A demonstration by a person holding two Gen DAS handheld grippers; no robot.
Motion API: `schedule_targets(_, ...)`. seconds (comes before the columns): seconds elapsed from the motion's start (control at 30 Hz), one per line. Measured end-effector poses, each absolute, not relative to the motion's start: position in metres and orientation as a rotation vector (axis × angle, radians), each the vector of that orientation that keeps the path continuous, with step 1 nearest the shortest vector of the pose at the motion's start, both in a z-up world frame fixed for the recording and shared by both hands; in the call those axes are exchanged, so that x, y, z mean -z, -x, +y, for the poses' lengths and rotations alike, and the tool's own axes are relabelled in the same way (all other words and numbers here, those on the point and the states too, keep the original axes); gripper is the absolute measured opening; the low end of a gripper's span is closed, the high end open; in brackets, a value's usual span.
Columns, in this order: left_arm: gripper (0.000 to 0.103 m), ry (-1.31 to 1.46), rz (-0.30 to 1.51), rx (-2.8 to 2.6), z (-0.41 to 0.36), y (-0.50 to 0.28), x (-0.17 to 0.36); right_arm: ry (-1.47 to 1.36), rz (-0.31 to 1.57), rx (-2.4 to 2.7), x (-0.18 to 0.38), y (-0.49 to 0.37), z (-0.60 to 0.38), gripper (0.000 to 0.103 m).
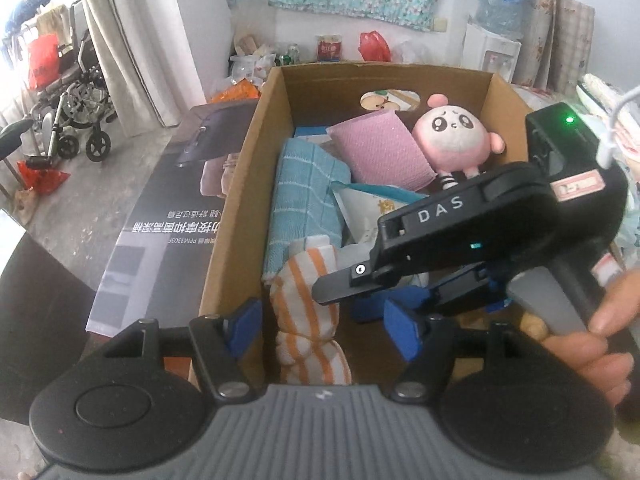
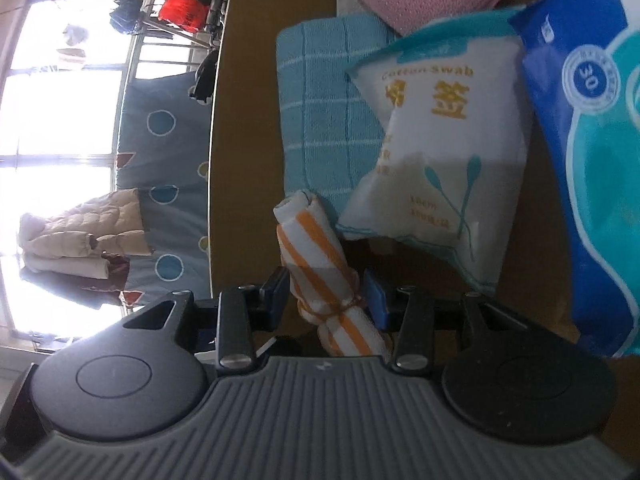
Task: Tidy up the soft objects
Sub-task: 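Lower the striped towel into the box and open the right gripper, then move the right tool back to the white yogurt cup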
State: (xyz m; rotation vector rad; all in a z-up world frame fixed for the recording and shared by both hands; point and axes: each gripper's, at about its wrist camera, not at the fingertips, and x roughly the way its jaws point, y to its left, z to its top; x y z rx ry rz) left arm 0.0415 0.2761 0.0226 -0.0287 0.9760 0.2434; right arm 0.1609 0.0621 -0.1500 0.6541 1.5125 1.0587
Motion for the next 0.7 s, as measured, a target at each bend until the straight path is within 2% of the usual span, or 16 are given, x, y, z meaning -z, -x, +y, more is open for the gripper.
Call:
schedule_targets(0.17,0.072,0.057,0.949,-0.231,0.272,-0.032,-0.030,-0.642,1.457,-1.096,0.131,-0.159,0.050,0.044)
schedule_targets(0.27,0.081,0.071,0.887,-0.210,0.260,-0.022,-0.040,-0.653,1.378,-1.137,0.111,-0.154,0.031,0.054)
schedule_targets(0.33,0.084,0.074,0.845,-0.189,0.249,-0.015,-0.047,-0.682,1.303,-1.175,0.097,-0.147,0.010,0.066)
schedule_targets(0.43,0.089,0.067,0.789,-0.126,0.224,-0.006,-0.057,-0.721,1.204,-1.223,0.079,-0.141,-0.028,0.077)
schedule_targets(0.7,0.093,0.054,0.666,0.106,0.133,0.007,-0.068,-0.877,0.947,-1.265,0.051,-0.121,-0.178,0.087)
